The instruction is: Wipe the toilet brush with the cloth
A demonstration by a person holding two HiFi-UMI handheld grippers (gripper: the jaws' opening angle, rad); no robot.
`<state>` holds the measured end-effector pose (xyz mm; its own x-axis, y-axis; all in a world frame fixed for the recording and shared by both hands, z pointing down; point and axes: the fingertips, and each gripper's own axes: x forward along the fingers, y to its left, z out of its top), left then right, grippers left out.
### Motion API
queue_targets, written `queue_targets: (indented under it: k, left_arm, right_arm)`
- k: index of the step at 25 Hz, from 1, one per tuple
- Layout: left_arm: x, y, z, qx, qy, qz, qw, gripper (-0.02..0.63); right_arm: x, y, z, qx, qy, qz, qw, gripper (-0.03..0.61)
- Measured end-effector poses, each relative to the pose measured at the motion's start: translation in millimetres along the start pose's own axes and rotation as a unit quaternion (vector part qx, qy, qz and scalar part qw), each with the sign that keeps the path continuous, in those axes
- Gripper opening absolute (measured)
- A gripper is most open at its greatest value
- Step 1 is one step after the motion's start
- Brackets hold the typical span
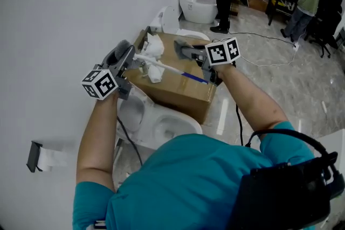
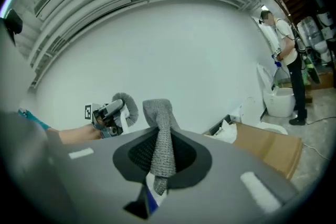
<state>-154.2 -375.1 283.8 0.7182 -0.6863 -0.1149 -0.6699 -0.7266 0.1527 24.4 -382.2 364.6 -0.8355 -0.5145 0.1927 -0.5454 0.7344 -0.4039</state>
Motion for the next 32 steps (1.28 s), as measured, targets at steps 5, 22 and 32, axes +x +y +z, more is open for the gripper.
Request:
queue_targets:
  k: [5,22,32]
  left_arm:
    - [15.4,-25.4,-4.1,0.022,0.009,-0.035,0.9991,0.193]
    - [25.0,-42.5,-8.2,0.042,0.021,-0.039,0.9981,0.192]
    - [19.2,-31.2,-5.6,0.035,0.017,-0.022,0.999,0.189]
  right_arm:
    - [27.7,44.1,18.3,-0.007,0.01,0.073,0.997,0.018]
    - [60.5,93.6,13.1,0.04,0.042,0.164,0.985,0.018]
    - [60.5,96.6,7.3,0.048,0.053,0.179,0.981,0.018]
